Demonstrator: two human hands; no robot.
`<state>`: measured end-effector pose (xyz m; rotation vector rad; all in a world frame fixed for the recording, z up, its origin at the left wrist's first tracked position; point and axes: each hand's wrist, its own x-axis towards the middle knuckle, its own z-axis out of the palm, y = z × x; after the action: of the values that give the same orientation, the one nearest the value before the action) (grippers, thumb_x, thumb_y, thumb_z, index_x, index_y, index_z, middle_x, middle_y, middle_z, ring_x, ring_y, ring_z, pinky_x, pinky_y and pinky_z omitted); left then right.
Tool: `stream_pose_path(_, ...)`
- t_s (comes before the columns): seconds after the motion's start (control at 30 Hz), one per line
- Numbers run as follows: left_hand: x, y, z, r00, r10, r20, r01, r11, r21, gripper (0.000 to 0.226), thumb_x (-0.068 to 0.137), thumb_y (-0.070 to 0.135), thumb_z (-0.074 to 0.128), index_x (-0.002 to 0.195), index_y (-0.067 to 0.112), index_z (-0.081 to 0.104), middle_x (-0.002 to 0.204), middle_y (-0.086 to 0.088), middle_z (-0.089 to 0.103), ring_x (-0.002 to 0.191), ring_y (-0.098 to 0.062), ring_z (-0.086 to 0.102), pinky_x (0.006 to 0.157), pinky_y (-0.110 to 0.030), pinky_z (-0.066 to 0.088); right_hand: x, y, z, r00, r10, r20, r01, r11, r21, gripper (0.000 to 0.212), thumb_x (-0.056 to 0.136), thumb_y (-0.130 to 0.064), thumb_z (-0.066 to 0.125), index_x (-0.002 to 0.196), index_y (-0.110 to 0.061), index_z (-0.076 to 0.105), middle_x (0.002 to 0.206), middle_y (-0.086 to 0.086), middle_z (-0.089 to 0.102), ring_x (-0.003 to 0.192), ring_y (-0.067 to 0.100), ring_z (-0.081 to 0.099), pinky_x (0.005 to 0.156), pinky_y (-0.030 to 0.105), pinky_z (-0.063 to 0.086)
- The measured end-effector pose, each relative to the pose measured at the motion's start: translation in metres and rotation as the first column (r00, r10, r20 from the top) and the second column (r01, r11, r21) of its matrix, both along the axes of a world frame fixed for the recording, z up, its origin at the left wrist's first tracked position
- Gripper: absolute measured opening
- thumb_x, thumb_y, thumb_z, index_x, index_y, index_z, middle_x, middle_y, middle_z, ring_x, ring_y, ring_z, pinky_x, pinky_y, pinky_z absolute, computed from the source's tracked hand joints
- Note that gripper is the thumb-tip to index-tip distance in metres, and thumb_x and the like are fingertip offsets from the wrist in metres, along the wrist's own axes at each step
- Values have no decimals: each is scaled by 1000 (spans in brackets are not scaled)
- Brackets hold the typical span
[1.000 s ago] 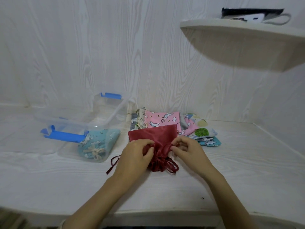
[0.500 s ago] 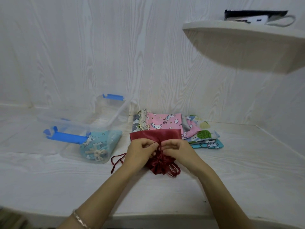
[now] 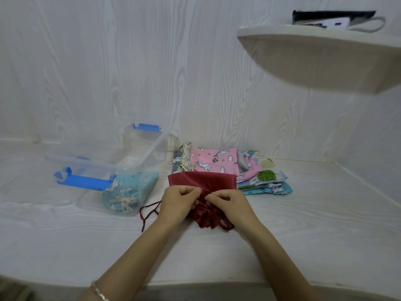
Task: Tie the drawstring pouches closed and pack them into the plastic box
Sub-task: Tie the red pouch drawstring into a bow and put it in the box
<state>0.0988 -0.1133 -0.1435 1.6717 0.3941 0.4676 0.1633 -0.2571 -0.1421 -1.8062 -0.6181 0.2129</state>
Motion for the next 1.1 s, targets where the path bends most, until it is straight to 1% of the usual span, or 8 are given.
stream_pose_path(0.13,-17,-4,-4,995,-17,95,-11,958,287,17,84,12,70,97,20,77,82,11,74,77,-4,68,77,-22,54,0,-1,-4,999,-27,-21,27,999,30,11,87,-12,70,82,-8,78,77,5,76,74,9,69,73,25,54)
stream_pose_path(0.23,-22,-6,4,954,-165,250,-42,752,658,20,85,15,67,99,26,76,91,22,68,90,2,60,83,-12,44,-2,1,-3,998,16,68,-11,997,-70,17,87,-8,66,82,-18,78,65,-10,70,62,-2,61,60,15,44)
stream_pose_path(0.3,-15,-5,7,934,-266,239,-6,657,754,24,85,16,65,105,26,74,98,19,65,98,2,55,89,-12,41,-2,3,-4,993,27,118,-10,990,-140,26,85,-5,63,66,-20,72,53,-9,60,52,-1,49,53,18,37)
stream_pose_path(0.43,-2,-1,6,940,-319,119,145,693,706,34,89,19,65,122,26,66,112,13,69,105,3,59,96,-20,45,0,1,-7,987,67,149,-41,984,-173,14,82,-8,62,71,-4,70,56,12,57,55,9,45,53,26,34)
stream_pose_path(0.53,0,5,2,963,-258,76,152,756,637,45,83,23,72,126,31,60,97,14,68,92,1,63,88,-23,50,-1,0,-7,989,63,133,-42,987,-154,10,82,-9,66,76,-8,73,60,11,60,58,8,48,56,25,38)
stream_pose_path(0.73,0,11,5,994,-109,6,85,807,584,21,71,22,83,79,21,64,69,7,63,61,-4,55,60,-17,45,-6,2,-4,985,24,170,-4,993,-115,14,79,-7,72,82,-20,77,66,-5,67,58,-3,53,59,12,43)
stream_pose_path(0.97,0,16,14,988,-125,-87,152,832,534,13,71,26,84,74,19,73,48,13,55,42,5,47,48,-9,36,-12,2,-4,951,-29,307,75,987,-140,14,79,-12,74,89,-20,77,71,-4,69,62,1,56,62,13,47)
stream_pose_path(1.1,-2,18,17,984,-129,-120,173,835,523,13,74,28,81,73,17,74,50,11,58,41,4,47,49,-9,36,-14,2,-3,930,-24,367,76,989,-129,31,80,-13,74,108,-24,69,71,-4,65,64,6,56,63,15,48)
